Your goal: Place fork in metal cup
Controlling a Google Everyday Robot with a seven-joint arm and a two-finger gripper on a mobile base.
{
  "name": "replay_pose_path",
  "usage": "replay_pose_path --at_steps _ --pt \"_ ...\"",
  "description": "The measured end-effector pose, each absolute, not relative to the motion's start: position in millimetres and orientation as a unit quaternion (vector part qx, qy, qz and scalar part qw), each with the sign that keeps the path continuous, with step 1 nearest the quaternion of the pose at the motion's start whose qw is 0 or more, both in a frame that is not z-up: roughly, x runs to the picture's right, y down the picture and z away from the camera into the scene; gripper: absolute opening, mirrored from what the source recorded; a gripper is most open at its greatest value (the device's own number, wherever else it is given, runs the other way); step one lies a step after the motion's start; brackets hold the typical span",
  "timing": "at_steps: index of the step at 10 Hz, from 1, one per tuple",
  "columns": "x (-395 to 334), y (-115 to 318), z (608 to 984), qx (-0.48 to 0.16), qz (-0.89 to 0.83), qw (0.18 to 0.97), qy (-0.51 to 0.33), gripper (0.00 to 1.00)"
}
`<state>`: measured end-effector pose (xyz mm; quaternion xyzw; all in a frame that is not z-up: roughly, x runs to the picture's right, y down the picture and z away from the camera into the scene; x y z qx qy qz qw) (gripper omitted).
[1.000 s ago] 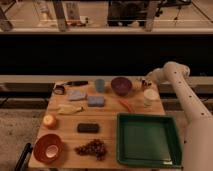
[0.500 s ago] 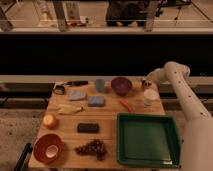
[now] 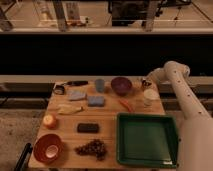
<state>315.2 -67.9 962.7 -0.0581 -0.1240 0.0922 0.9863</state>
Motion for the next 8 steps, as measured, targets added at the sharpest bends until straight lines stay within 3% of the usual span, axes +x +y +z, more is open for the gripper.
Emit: replay_pose_path --at_steps 8 --pt "313.3 -68.0 974.3 -0.063 0.096 0.985 -0.125 0.00"
